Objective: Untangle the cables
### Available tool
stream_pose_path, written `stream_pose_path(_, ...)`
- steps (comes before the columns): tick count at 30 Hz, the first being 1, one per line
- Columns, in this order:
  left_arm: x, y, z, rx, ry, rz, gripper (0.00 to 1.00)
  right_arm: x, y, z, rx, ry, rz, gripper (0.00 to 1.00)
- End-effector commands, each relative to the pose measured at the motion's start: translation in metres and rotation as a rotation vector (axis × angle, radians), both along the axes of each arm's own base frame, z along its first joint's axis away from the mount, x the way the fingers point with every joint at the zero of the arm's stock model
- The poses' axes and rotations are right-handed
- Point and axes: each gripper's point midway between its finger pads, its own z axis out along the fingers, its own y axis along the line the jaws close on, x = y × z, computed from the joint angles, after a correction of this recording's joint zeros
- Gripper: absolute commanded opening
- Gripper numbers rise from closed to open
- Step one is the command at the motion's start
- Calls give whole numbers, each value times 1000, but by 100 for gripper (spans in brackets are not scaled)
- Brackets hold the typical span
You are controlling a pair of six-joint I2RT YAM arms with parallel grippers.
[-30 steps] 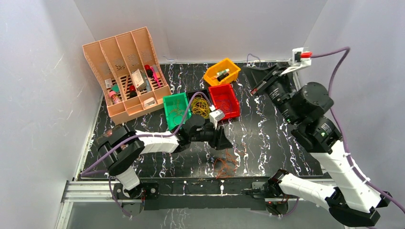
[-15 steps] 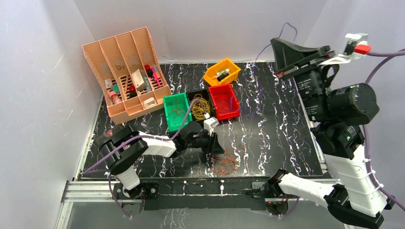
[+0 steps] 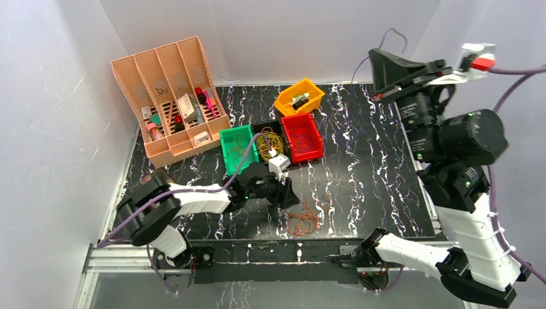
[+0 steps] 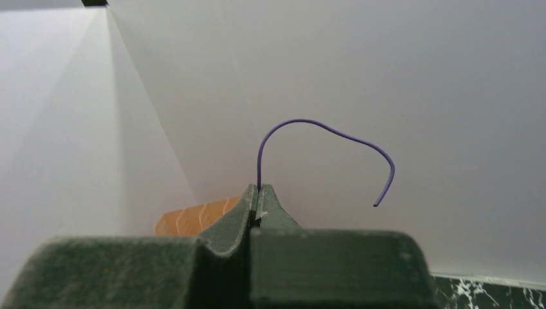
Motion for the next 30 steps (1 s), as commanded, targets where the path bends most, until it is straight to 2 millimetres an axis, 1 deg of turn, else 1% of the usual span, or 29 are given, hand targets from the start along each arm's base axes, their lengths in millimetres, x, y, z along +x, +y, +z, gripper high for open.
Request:
stream_pose_path(1,24,14,60,3,-185,94,63,27,19,-37,-108,85,-34,0)
stream_pose_path(5,43,45,76,161,-294,171,67,44,33,-63,-164,145,-46,0)
stream_pose_path(8,48,63,89,231,-358,189,69,61,41,-88,-206,212,-82,0)
stream_pose_path(11,50,81,102,271,-404,226,70,78,52,-111,-267,276,-102,0)
stream_pose_path(13,52,96,106,300,-424,271,71,88,60,-125,-298,299,-109,0)
stream_pose_path(15,55,109,111,324,-437,323,75,98,66,-134,-313,312,-118,0)
stream_pose_path(18,58,127,110,398,-434,378,77,117,75,-147,-346,340,-126,0)
stream_pose_path(20,58,135,108,431,-430,401,77,127,82,-154,-360,355,-122,0)
stream_pose_path(23,56,144,107,436,-428,426,77,142,86,-161,-371,368,-125,0)
stream_pose_path(26,51,147,106,433,-418,422,77,156,83,-171,-374,393,-138,0)
stream_pose_path(30,51,153,110,445,-417,439,77,174,78,-184,-378,422,-142,0)
